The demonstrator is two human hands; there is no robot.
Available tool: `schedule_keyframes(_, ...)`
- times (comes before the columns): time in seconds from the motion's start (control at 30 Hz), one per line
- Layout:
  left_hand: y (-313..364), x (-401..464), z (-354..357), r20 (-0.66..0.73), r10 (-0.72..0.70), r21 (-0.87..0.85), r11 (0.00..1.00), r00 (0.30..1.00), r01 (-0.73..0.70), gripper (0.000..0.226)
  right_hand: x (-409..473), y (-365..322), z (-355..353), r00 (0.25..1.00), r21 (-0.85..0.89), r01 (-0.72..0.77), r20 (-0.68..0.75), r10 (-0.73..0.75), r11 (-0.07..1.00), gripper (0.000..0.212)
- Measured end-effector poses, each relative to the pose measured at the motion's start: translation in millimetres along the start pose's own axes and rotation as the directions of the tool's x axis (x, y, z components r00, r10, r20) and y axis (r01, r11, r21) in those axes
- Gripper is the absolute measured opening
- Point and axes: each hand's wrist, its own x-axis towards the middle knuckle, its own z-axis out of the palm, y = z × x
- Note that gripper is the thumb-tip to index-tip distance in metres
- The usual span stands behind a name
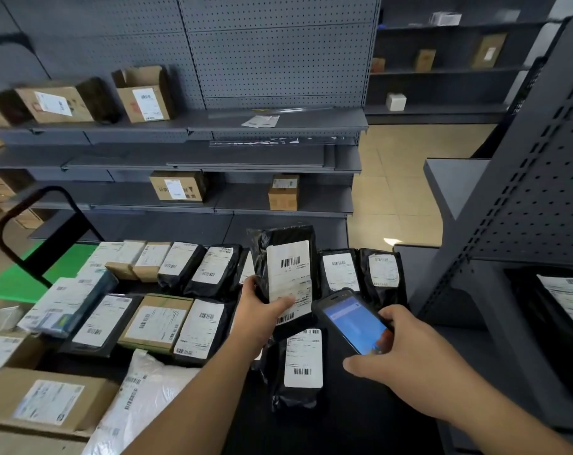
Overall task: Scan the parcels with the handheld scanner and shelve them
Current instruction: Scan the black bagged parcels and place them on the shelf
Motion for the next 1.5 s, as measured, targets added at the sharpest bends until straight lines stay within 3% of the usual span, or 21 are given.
schedule_keyframes(0.1,1,-2,0,-0.002,-0.003,0.01,1.0,1.0,0.003,0.073,0,0,1,1.0,0.0,-0.002,-0.005,0.002,1.0,0.091)
schedule_keyframes(0.27,3,-4,2,0.007,-0.015,-0.032,0.999,1.0,0.016,0.062,-1,0,1,1.0,0.026,-0.01,-0.018,0.011,1.0,0.083)
schedule_keyframes(0.5,12,-8,9,0.027,-0.056,-0.122,0.991,0.998,0.059,0.071,-7,1,-5,0.995,0.108,-0.029,-0.088,0.038,0.994,0.082)
schedule_keyframes(0.7,31,-13,32,0.127,-0.074,-0.231,0.968,0.989,0.102,0.053,-17,13,-23,0.969,0.218,-0.05,-0.226,0.1,0.975,0.086)
schedule_keyframes(1.1,99,-75,111,0.372,-0.014,-0.286,0.95,0.928,0.129,0.036,-69,84,-76,0.81,0.433,-0.045,-0.511,0.286,0.9,0.085)
schedule_keyframes(1.23,122,-116,137,0.424,0.017,-0.311,0.942,0.905,0.128,0.033,-105,115,-92,0.759,0.521,0.018,-0.562,0.328,0.853,0.065)
schedule_keyframes(1.5,138,-230,214,0.576,0.035,-0.267,0.952,0.817,0.148,0.032,-211,206,-117,0.66,0.618,0.061,-0.614,0.433,0.784,0.07)
